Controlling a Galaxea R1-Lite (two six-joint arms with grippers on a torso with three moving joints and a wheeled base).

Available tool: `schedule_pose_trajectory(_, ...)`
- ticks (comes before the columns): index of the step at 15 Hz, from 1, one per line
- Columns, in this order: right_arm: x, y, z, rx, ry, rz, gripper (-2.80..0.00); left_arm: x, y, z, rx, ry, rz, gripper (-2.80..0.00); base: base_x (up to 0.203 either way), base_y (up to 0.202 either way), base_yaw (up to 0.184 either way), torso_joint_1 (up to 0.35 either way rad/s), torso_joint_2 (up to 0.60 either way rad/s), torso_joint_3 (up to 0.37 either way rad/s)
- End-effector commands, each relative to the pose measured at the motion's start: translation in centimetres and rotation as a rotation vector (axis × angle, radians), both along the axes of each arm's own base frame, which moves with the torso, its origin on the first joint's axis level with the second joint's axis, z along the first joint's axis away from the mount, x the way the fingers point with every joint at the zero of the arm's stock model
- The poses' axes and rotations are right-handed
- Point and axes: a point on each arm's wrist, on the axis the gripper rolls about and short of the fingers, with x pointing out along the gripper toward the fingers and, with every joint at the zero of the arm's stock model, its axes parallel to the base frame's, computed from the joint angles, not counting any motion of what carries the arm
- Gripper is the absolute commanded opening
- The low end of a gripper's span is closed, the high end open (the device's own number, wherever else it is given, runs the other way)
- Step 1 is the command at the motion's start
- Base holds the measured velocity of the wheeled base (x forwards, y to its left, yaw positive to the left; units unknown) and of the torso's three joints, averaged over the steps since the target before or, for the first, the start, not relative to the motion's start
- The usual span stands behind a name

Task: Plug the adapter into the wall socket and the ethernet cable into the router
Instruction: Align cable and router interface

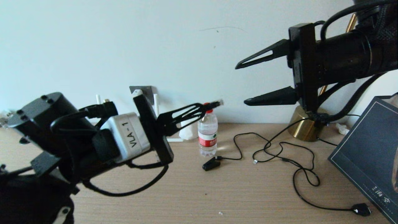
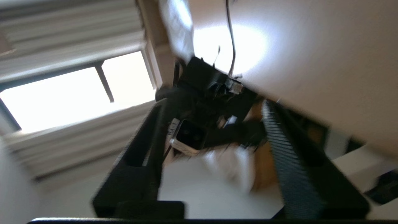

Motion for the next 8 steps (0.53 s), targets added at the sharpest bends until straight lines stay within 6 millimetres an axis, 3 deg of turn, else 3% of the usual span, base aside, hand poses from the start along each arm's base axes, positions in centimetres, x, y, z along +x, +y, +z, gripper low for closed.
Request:
schedule_pose_trajectory(1,-3.3,-2.8,1.7,-0.032,-0.148,-0.112,0.00,-2.1,2.8,-1.0,-0.113,0.301,0.032,-2.80,0.000,0.000,0.000,0.000,0.00,0.000)
schedule_pose_trajectory(5,-10.3,-7.8,3.5,-0.194,-0.494,-0.393,0.00,-3.7,4.9,-2.6,-0.407,0.813,0.077,-2.80,0.000,0.000,0.000,0.000,0.00,0.000)
schedule_pose_trajectory(8,-17.3,-12.5,3.9,-0.312,-0.745,-0.591,0.00,-4.8,5.6,-4.4,-0.524,1.093,0.069,-2.80,0.000,0.000,0.000,0.000,0.00,0.000)
